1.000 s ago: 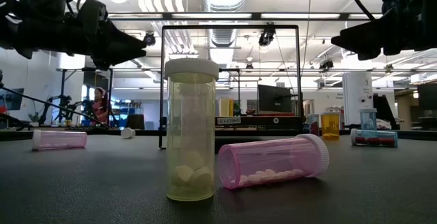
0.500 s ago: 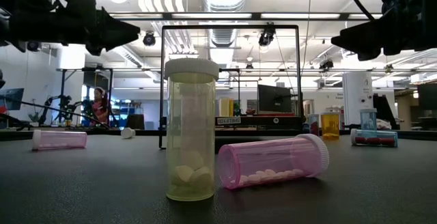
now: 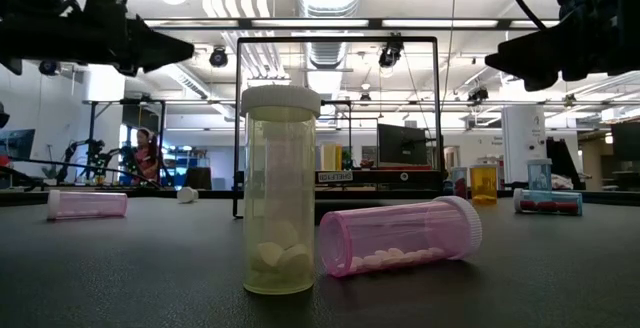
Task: Pick and place medicine bottles onto shelf by color
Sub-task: Put the middle right blue medicine bottle on the shelf
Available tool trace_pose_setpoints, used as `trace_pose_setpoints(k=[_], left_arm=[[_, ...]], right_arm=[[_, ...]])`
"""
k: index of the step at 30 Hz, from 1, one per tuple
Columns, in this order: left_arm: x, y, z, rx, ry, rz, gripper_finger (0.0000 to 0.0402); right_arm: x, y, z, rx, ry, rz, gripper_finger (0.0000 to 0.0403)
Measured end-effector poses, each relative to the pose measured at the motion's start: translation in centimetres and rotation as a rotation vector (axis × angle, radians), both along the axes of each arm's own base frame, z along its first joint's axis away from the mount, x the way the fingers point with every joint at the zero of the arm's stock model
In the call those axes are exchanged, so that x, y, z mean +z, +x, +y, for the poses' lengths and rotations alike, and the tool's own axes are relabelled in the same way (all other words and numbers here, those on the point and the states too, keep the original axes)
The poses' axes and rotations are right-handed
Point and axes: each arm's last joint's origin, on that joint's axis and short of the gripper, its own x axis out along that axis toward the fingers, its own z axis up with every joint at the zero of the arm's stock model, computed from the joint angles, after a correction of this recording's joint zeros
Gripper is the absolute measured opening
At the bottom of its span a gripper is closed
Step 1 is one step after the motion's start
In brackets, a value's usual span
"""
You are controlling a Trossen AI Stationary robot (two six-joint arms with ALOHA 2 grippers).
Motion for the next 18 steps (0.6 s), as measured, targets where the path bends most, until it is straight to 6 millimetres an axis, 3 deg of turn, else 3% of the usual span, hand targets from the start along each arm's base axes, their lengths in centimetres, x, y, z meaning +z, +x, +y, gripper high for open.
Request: trace_pose_setpoints(k=[10, 18], left_arm=[[0.1, -0.6, -0.1, 0.035, 0.116, 0.045, 0.0199], [-0.2, -1.0, 0.0, 0.095, 0.098, 0.068, 0.0199]], right_arm=[[-0.9, 0.5, 0.1, -0.003, 0.059, 0.071, 0.0199], [-1.4, 0.8, 0.2, -0.018, 0.156, 0.106, 0.0199]])
